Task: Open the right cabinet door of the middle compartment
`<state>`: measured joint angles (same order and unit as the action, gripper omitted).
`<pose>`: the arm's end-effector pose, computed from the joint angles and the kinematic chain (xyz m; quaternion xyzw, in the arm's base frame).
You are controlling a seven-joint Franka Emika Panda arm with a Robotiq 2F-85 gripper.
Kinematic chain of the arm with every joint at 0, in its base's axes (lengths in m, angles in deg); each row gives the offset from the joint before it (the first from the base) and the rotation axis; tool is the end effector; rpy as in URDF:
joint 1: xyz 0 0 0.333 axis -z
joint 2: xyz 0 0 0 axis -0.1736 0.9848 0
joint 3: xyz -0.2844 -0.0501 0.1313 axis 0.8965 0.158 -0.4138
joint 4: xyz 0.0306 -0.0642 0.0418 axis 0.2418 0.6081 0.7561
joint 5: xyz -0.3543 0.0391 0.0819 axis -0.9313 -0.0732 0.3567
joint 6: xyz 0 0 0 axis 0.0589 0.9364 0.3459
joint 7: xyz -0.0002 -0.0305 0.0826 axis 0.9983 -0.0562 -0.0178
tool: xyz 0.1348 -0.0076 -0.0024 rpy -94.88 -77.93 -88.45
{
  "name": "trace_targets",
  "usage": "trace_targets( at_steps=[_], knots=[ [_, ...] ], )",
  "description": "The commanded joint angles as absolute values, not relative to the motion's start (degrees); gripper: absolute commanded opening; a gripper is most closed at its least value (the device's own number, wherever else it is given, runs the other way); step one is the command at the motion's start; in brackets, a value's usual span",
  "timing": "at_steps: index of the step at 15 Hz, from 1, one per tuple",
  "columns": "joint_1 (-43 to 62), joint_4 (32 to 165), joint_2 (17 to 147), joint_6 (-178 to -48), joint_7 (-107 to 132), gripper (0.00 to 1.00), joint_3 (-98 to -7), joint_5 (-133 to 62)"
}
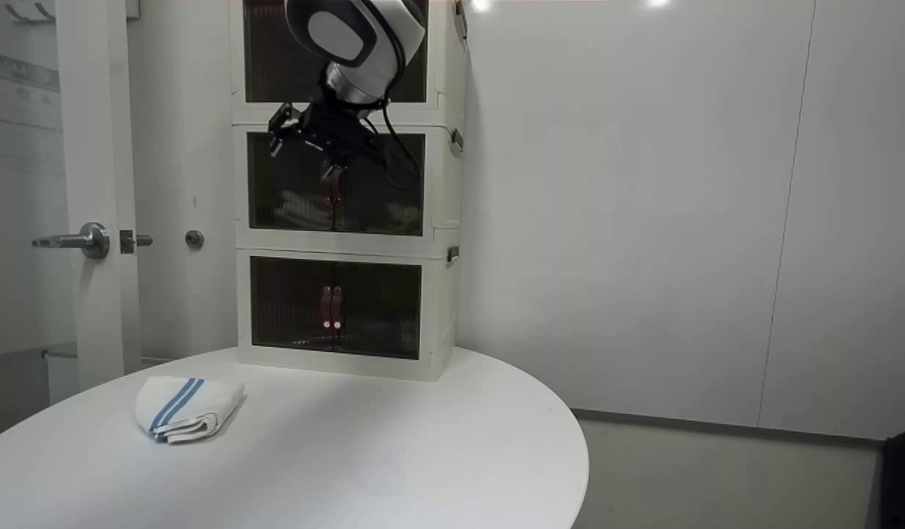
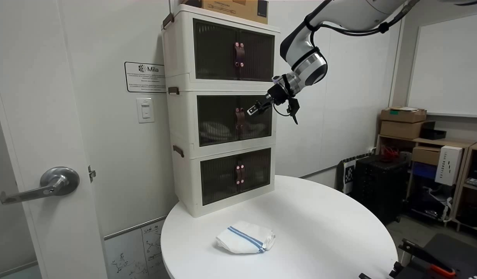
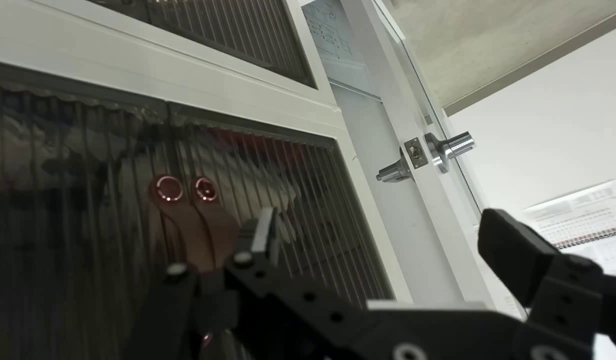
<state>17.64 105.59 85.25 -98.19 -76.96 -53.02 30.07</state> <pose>0.6457 -0.0525 0.4020 -0.8372 -0.3195 -0.3327 0.2938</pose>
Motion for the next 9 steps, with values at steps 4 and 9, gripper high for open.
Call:
trace_targets(
  at_steps=[4,9],
  knots=[
    [17.88,100.70,89.02,-101.75,-77.42,1.00,-53.86,30.29],
    [17.94,98.81,90.68,-104.32,-77.26,1.00,-54.44,30.47]
  ],
)
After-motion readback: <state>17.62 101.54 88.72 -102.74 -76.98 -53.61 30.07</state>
